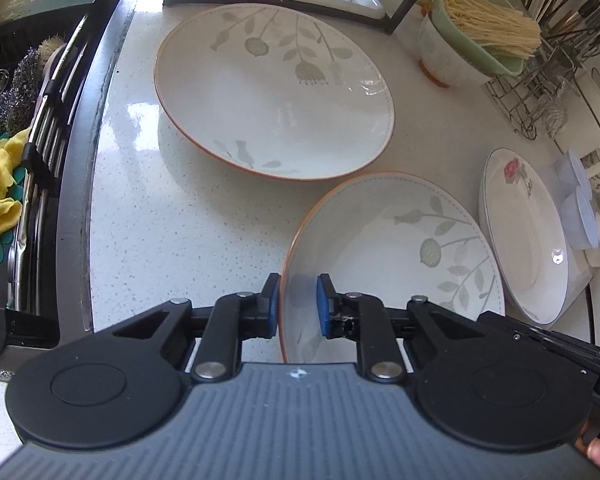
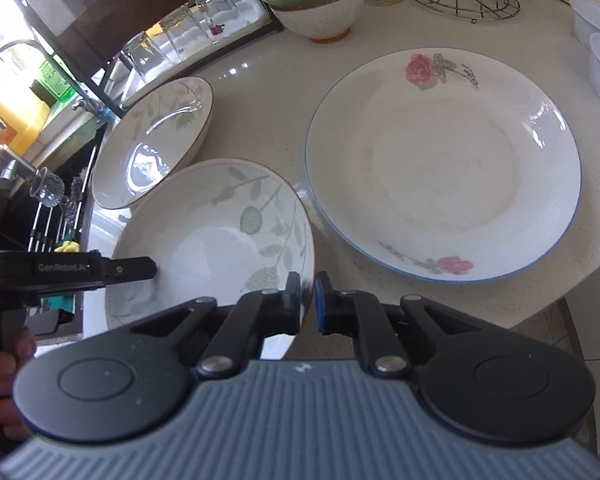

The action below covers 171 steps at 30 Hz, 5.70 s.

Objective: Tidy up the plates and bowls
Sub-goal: 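Lift the leaf-pattern plate with both grippers and carry it over the rose plate, then lower the leaf plate onto the rose plate and open both grippers, then move both grippers to the second leaf-pattern plate beside the glass rack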

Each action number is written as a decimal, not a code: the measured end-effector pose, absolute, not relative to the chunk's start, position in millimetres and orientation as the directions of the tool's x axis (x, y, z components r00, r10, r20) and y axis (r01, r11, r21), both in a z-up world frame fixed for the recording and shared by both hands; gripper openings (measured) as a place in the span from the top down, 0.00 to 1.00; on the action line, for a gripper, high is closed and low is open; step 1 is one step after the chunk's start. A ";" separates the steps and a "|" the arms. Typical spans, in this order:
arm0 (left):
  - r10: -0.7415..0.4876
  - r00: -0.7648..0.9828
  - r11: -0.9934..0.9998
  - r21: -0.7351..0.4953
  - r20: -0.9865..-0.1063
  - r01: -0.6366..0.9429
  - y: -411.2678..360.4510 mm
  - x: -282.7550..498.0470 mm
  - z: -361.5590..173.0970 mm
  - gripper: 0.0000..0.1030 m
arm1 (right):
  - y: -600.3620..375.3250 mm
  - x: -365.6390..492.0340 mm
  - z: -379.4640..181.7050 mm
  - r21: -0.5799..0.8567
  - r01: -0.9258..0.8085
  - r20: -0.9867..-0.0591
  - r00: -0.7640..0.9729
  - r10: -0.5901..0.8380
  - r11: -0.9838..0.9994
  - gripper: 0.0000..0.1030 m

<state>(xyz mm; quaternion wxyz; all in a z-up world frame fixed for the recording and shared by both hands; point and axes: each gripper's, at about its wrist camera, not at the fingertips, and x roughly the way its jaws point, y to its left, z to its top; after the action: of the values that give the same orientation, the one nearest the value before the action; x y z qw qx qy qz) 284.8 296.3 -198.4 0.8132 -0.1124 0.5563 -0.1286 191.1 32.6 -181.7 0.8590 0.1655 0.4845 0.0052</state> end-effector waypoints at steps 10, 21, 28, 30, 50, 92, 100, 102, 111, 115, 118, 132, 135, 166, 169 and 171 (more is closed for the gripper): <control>-0.426 0.375 0.902 -0.419 -0.823 0.105 305.5 282.9 -190.9 0.79 | 27.0 188.3 -184.5 0.333 0.138 -0.805 0.556 0.205 0.933 0.89; -0.470 0.343 0.883 -0.436 -0.813 0.176 293.9 283.7 -154.8 0.79 | 9.0 177.4 -151.5 0.395 0.176 -0.776 0.590 0.225 0.902 0.89; -0.501 0.328 0.865 -0.458 -0.801 0.203 266.6 296.9 -140.3 0.79 | -13.4 176.0 -131.6 0.423 0.212 -0.749 0.629 0.208 0.881 0.89; -0.506 0.334 0.862 -0.455 -0.795 0.222 255.2 300.4 -134.8 0.79 | -22.2 177.2 -128.3 0.426 0.217 -0.742 0.639 0.202 0.879 0.89; -0.415 0.264 0.885 -0.318 -0.871 0.341 126.1 343.6 -142.1 0.77 | -127.9 197.7 -145.0 0.444 0.212 -0.696 0.693 0.186 0.870 0.89; -0.301 0.232 0.943 -0.252 -0.925 0.218 81.1 342.4 -170.2 0.63 | -158.8 222.2 -181.3 0.343 0.145 -0.715 0.681 0.158 0.928 0.90; -0.350 0.181 0.934 -0.328 -0.919 0.139 93.5 351.2 -166.9 0.56 | -150.6 227.2 -185.4 0.322 0.152 -0.740 0.656 0.148 0.935 0.88; -0.369 0.155 0.928 -0.354 -0.917 0.115 98.4 354.2 -168.0 0.55 | -149.7 228.6 -184.9 0.312 0.154 -0.744 0.653 0.141 0.937 0.88; -0.426 0.044 0.904 -0.423 -0.903 0.063 119.1 357.3 -164.4 0.49 | -125.6 239.5 -179.3 0.130 0.061 -0.762 0.644 0.061 0.990 0.84; -0.449 0.059 0.893 -0.444 -0.892 0.076 121.8 353.9 -158.9 0.49 | -121.9 244.9 -177.5 0.098 0.045 -0.770 0.636 0.047 0.994 0.83; -0.430 0.113 0.902 -0.424 -0.896 0.078 121.1 347.2 -149.7 0.49 | -122.3 247.5 -177.3 0.101 0.035 -0.770 0.635 0.056 0.994 0.83; -0.362 0.438 0.932 -0.321 -0.823 0.168 110.8 303.7 -65.8 0.49 | -152.0 224.5 -135.2 0.206 0.087 -0.714 0.694 0.089 0.975 0.84; -0.345 0.494 0.939 -0.293 -0.798 0.182 105.6 291.2 -49.1 0.48 | -155.0 214.8 -114.7 0.202 0.063 -0.680 0.727 0.093 0.977 0.84; -0.218 0.715 0.970 -0.226 -0.664 0.086 37.0 101.5 -10.9 0.47 | -198.4 77.1 -40.9 0.251 -0.180 -0.518 0.805 0.289 0.951 0.83; -0.195 0.721 0.973 -0.226 -0.664 0.054 36.0 81.7 -11.2 0.47 | -195.6 64.3 -41.2 0.233 -0.221 -0.515 0.798 0.313 0.947 0.83; -0.178 0.725 0.972 -0.235 -0.665 0.023 39.3 68.5 -12.6 0.47 | -193.3 57.3 -41.5 0.227 -0.249 -0.512 0.792 0.333 0.942 0.83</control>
<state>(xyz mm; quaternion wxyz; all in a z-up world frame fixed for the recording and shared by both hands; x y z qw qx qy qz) 68.5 39.3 -12.6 0.9228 -0.1056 0.3665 -0.0546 57.3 -193.3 -41.5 0.9436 0.0738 0.2833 0.1543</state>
